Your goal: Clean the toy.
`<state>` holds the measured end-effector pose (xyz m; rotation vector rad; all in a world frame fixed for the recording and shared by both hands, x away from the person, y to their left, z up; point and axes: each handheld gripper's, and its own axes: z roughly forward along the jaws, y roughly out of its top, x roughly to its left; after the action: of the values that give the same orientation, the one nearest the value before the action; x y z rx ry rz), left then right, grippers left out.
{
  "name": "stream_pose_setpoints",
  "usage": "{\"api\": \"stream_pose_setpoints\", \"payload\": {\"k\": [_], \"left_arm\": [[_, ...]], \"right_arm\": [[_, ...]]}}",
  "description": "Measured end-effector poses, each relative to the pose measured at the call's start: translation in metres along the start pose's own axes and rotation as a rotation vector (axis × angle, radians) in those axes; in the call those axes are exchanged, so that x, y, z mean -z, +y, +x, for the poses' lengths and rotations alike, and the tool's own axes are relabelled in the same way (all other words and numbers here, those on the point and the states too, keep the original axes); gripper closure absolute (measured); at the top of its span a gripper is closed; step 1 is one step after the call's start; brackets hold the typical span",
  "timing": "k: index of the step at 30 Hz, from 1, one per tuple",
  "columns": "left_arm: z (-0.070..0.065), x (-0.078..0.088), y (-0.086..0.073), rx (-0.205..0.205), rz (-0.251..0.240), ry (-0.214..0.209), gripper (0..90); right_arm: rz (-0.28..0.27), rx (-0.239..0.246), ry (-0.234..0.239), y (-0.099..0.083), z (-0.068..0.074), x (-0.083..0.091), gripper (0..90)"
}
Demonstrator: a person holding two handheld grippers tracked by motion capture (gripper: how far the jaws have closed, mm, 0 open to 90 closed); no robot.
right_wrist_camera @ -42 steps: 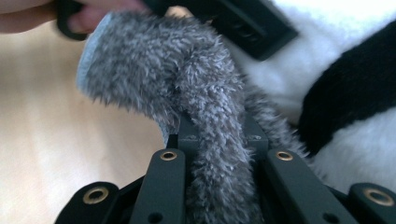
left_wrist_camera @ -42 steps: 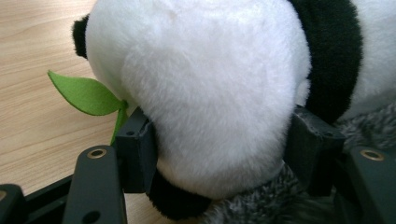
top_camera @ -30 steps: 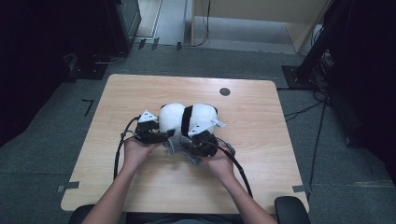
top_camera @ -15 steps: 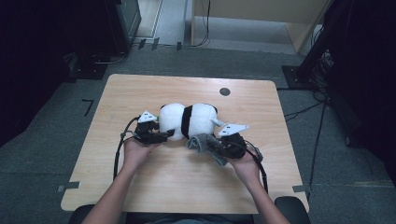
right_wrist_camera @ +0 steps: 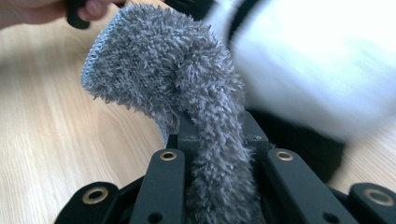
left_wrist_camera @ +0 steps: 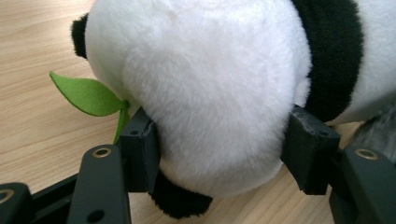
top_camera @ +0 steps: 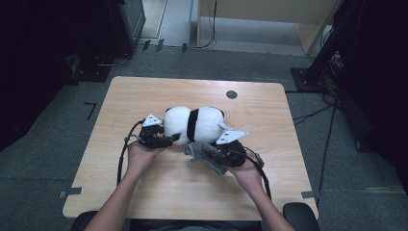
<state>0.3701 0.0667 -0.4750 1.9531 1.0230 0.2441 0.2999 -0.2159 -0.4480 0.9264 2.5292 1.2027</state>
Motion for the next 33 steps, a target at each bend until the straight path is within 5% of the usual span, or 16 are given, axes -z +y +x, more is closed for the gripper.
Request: {"api": "stream_pose_setpoints", "payload": {"k": [8,13,19,33], "left_arm": [[-0.002,0.001,0.001,0.001,0.003,-0.002,36.9],[-0.001,0.001,0.001,0.001,0.008,-0.001,37.3],[-0.001,0.001,0.001,-0.003,0.011,-0.004,37.3],[0.0,0.0,-0.001,0.0,0.003,-0.015,38.0]], "right_arm": [[0.014,0.061,0.001,0.033,0.019,-0.051,76.4],[0.003,0.035,-0.024,0.039,0.013,-0.064,76.4],[0.003,0.022,-0.032,0.032,0.005,-0.053,76.3],[0.013,-0.019,-0.055,-0.011,-0.027,0.003,75.9]]}}
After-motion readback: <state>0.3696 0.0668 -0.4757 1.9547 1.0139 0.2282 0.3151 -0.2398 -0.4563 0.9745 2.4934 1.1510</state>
